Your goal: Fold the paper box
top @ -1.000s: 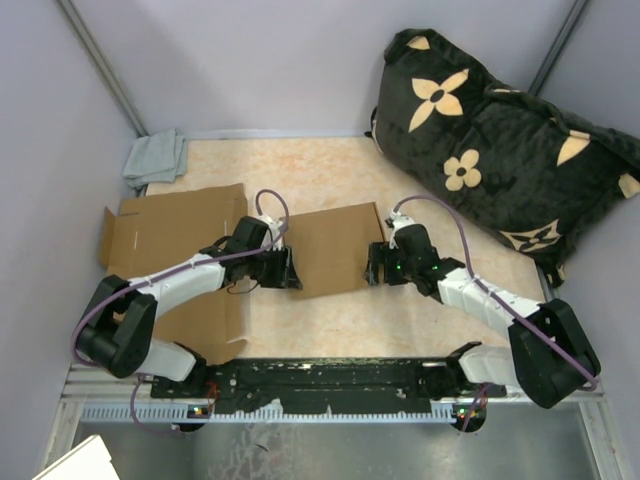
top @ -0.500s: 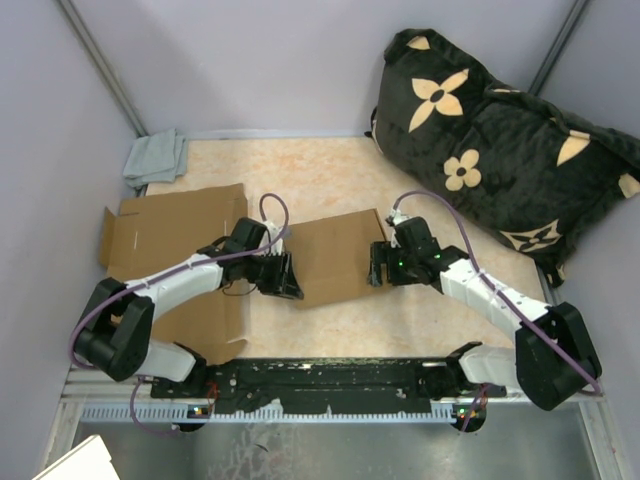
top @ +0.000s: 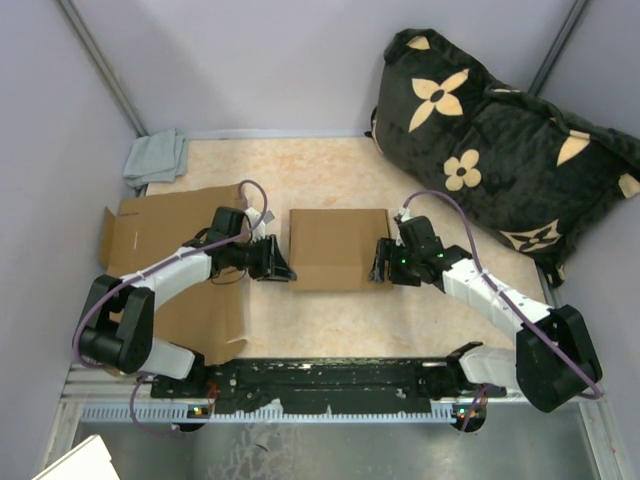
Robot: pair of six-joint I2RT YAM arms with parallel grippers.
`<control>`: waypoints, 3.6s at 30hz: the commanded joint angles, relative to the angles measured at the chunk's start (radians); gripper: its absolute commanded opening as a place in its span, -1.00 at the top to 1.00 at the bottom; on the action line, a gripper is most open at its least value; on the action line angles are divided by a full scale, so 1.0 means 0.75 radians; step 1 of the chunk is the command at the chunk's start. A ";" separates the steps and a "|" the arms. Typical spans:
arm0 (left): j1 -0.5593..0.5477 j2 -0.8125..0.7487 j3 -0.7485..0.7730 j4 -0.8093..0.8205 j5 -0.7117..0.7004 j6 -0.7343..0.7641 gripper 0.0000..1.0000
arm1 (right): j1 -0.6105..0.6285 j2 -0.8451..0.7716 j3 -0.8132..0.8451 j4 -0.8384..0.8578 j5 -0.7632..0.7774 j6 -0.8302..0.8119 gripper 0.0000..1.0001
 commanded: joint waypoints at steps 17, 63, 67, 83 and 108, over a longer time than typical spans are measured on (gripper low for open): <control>0.007 0.058 0.075 -0.044 -0.031 0.031 0.21 | -0.044 0.012 0.044 -0.024 0.101 -0.127 -0.59; -0.036 -0.045 0.025 -0.004 0.078 -0.030 0.20 | -0.088 -0.061 0.114 -0.147 -0.151 -0.126 -0.14; -0.034 -0.050 0.026 -0.003 0.100 -0.034 0.20 | -0.088 -0.064 0.134 -0.164 -0.168 -0.134 -0.16; -0.033 0.023 -0.007 0.023 0.067 -0.012 0.21 | -0.088 -0.010 0.103 -0.134 -0.122 -0.168 -0.21; -0.033 0.046 0.005 0.044 0.059 -0.022 0.23 | -0.088 0.025 0.037 -0.023 -0.072 -0.166 -0.19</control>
